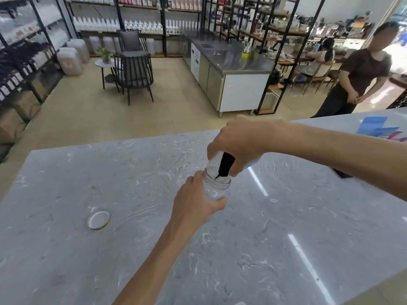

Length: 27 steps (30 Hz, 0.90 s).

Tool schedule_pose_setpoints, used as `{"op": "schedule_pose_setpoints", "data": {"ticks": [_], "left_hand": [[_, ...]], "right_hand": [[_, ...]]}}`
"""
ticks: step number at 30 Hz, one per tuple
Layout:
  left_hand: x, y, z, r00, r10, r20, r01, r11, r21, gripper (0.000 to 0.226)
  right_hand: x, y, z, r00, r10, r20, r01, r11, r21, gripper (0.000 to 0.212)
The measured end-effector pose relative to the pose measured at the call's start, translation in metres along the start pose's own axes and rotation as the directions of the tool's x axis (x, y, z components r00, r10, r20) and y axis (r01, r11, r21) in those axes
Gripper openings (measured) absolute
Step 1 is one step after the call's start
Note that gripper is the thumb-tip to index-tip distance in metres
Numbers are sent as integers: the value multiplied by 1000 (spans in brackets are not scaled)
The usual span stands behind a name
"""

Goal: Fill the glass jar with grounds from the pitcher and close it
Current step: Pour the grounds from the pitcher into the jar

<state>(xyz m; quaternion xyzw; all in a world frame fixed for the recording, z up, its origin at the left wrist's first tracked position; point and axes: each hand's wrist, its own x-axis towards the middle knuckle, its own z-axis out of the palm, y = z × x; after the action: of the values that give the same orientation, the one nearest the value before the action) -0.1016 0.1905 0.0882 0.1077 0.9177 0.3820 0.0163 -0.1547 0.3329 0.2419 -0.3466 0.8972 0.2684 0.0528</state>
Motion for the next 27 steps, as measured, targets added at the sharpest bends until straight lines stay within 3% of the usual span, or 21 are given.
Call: {"op": "schedule_pose_setpoints", "data": {"ticks": [21,27], "left_hand": [[17,18,-7,999,4,-42,-4,1000,-18,67],[19,17,-12,998,13,-59,-15,999,-35,65]], "right_hand": [[1,4,-25,999,-51,6,52,973,-223,56],[4,11,-31,999,-47,-1,46,981,-188,59]]}}
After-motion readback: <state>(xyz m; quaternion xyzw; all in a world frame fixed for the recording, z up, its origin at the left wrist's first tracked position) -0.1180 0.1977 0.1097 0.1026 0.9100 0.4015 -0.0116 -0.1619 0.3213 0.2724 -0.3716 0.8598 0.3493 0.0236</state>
